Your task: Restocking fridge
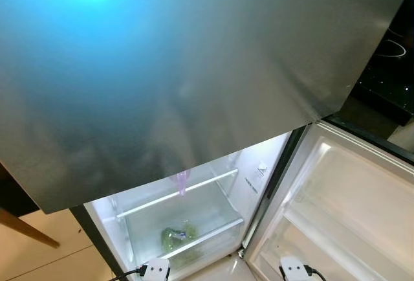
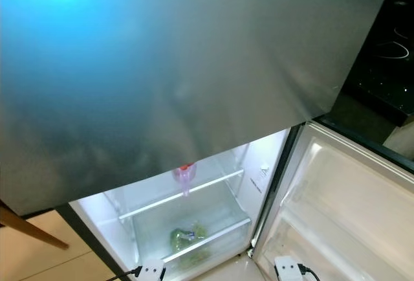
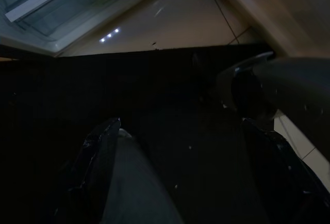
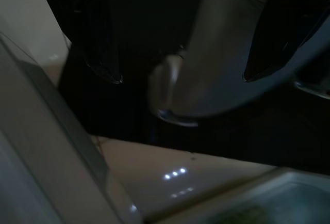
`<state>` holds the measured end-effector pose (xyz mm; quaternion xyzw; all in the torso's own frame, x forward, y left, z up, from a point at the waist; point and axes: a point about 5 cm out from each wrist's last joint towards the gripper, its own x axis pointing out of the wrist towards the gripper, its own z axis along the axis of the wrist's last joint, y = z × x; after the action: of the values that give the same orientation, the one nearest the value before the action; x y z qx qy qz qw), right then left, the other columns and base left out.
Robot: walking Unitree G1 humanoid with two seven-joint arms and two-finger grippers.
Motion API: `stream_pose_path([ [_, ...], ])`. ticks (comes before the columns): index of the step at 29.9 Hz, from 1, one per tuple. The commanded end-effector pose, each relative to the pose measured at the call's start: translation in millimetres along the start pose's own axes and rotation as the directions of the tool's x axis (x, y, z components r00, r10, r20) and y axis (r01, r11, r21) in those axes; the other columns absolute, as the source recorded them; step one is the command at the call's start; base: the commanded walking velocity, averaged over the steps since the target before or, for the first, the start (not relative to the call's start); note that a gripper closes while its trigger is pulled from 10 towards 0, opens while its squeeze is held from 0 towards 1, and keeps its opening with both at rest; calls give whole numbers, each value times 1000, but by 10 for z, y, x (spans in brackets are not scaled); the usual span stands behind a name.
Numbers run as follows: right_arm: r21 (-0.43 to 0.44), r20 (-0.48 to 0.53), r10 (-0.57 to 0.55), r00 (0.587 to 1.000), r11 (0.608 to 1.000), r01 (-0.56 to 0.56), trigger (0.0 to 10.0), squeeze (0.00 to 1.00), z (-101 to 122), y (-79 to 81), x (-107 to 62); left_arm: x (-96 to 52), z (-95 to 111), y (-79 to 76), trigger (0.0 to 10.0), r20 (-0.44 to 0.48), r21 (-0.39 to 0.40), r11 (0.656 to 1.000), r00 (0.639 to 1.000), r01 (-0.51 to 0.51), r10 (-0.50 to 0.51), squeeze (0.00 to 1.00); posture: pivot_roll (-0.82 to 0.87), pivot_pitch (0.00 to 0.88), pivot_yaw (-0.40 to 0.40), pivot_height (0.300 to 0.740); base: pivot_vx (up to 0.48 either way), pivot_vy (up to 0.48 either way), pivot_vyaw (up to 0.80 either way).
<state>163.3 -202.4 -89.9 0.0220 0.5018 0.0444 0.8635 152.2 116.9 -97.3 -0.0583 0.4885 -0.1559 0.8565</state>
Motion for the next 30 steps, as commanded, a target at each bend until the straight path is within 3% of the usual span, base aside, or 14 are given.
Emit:
stream_pose_path([
  [1,19,-5,13,1000,1000,-12,10000,0,-36,61,11,-45,-45,131,10000,-29,25,999,999,-21,21,0,-52,41,-1,740,0,0,0],
  [6,14,-7,35,999,999,-35,10000,0,-45,155,31,-63,-41,195,10000,-29,16,999,999,-44,44,0,-50,31,13,740,0,0,0],
  [11,23,-14,29,999,999,-28,10000,0,-71,152,27,-58,-50,174,10000,-37,38,999,999,-30,31,0,-47,31,9,740,0,0,0],
  [20,-104,-37,21,999,994,-25,10000,0,-66,117,21,-36,-59,105,10000,-28,-7,999,999,-33,33,0,-59,19,-28,740,0,0,0],
  [30,-128,-41,19,999,992,-24,10000,0,-72,127,23,-39,-62,112,10000,-34,6,1000,999,-31,31,0,-69,24,-18,740,0,0,0],
])
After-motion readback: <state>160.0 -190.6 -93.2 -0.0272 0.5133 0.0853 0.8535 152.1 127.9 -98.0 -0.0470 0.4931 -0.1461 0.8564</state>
